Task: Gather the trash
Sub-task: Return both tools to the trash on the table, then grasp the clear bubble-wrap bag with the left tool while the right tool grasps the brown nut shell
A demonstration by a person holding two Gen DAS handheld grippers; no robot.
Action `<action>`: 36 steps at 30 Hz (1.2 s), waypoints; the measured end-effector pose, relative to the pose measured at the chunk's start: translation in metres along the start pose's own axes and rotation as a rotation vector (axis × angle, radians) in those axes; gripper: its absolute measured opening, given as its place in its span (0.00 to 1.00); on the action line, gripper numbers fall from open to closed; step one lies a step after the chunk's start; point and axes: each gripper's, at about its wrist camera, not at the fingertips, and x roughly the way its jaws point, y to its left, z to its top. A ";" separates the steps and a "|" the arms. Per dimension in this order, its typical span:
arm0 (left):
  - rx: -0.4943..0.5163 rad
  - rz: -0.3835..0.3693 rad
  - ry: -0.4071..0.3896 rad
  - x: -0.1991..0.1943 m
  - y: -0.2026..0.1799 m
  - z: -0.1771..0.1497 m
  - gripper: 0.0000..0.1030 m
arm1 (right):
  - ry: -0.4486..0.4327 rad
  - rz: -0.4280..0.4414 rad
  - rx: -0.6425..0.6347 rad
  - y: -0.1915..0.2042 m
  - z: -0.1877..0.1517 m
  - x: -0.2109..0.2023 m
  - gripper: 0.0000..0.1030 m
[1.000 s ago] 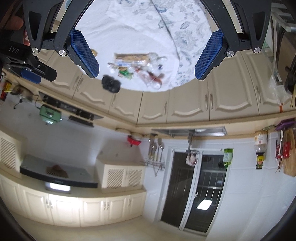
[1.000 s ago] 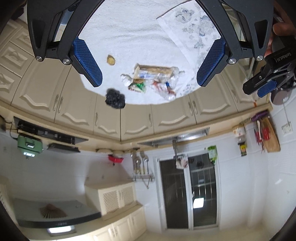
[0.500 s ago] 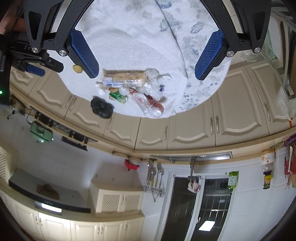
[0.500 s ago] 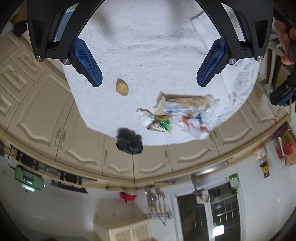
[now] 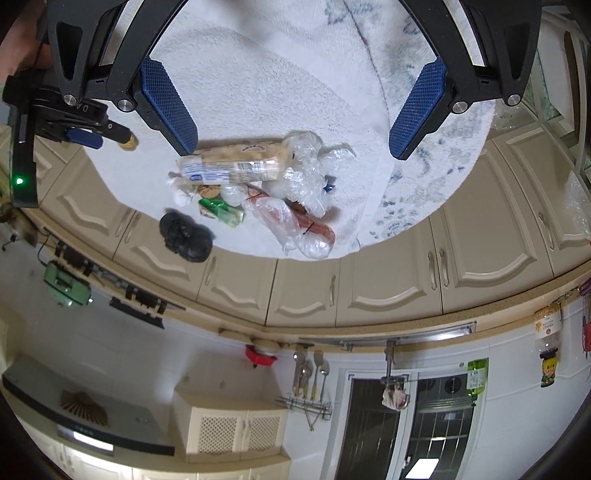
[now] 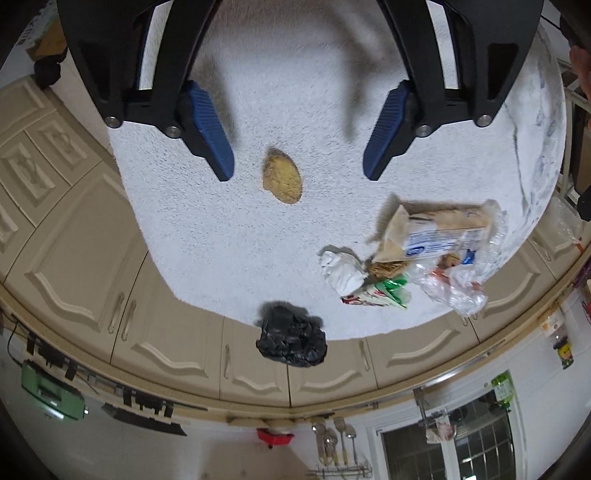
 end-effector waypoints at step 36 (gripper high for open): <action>-0.085 -0.123 0.205 0.221 0.019 0.044 0.26 | 0.026 0.104 -0.059 0.025 0.007 0.028 0.25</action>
